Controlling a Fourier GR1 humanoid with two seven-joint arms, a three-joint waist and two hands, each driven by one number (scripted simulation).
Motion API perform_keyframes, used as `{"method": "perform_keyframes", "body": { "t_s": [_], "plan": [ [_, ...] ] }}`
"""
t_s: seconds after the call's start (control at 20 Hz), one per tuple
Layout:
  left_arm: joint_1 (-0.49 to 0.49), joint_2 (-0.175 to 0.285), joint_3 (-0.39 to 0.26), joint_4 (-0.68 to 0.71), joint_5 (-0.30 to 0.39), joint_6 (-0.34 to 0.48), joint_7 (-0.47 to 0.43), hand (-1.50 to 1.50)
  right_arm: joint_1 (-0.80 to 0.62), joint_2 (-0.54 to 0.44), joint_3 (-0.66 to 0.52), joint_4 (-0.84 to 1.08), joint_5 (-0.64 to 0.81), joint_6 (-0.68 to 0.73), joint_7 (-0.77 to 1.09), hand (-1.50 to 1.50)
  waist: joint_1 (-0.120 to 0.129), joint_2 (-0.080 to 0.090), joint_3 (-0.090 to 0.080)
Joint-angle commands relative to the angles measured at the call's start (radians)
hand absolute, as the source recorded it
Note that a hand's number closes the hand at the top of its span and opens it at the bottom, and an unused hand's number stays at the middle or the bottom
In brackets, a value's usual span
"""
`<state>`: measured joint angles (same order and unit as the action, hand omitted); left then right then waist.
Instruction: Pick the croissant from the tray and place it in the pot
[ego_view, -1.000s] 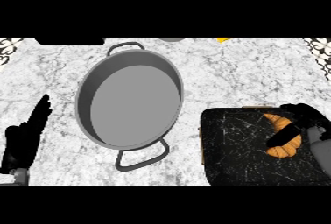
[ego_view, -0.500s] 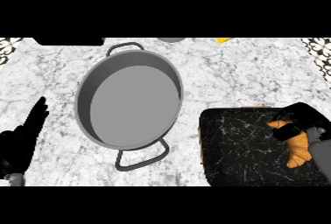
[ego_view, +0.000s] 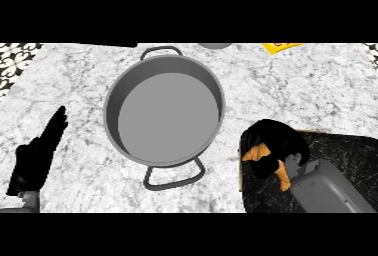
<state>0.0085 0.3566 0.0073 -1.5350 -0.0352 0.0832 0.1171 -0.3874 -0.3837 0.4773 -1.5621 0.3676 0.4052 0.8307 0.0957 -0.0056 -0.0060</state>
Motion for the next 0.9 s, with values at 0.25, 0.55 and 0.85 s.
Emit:
{"method": "perform_keyframes", "body": {
  "t_s": [0.25, 0.55, 0.85],
  "plan": [
    [-0.058, -0.01, -0.017, 0.03, -0.008, -0.006, 0.028, 0.0, -0.332, 0.374, 0.505, -0.187, 0.255, 0.022, -0.005, 1.5, -0.006, -0.008, 0.002],
    [-0.035, 0.001, 0.026, 0.048, -0.001, 0.008, 0.014, 0.0, -0.489, 0.382, 0.595, -0.266, 0.442, -0.21, 0.137, 1.5, -0.056, -0.007, 0.004],
    [-0.07, 0.005, 0.037, 0.043, 0.003, 0.0, 0.039, 0.0, -0.608, 0.383, 0.539, -0.281, 0.372, -0.398, 0.25, 1.5, -0.066, 0.001, 0.004]
  ]
}}
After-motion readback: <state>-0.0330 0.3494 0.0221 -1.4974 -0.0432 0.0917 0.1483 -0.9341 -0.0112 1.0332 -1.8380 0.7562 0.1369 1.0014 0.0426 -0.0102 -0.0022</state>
